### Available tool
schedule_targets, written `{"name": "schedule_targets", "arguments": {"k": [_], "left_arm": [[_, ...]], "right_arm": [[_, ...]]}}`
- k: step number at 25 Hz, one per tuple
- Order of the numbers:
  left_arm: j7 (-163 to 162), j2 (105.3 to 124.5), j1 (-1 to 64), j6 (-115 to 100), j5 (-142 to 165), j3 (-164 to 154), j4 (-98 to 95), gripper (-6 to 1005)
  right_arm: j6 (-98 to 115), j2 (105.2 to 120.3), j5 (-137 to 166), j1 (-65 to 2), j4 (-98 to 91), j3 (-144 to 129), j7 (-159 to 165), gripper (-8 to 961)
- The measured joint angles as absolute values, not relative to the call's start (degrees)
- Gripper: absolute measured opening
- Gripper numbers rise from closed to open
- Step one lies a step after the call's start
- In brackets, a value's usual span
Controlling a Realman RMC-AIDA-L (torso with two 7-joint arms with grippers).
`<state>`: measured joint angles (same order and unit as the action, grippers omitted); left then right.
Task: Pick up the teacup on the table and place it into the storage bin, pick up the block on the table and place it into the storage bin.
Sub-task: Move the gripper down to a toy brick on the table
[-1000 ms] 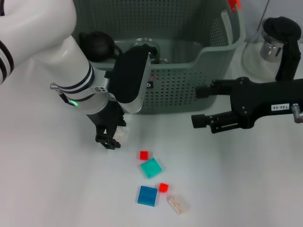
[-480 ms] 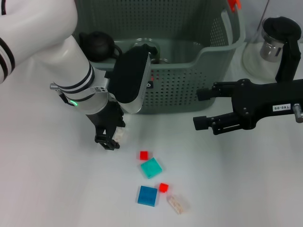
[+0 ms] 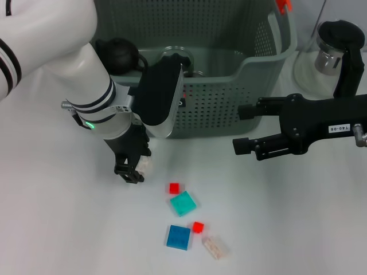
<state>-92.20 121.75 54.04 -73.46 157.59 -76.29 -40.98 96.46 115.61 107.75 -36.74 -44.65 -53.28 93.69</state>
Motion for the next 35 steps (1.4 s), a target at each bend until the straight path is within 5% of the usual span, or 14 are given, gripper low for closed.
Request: {"name": "schedule_targets", "arguments": {"k": [35], "left_arm": [[-92.5, 121.44, 55.7, -73.0, 157.5, -75.1, -38.5, 592]], "right_arm": [[96.4, 115.87, 107.8, -36.3, -44.6, -53.4, 93.2, 941]]}}
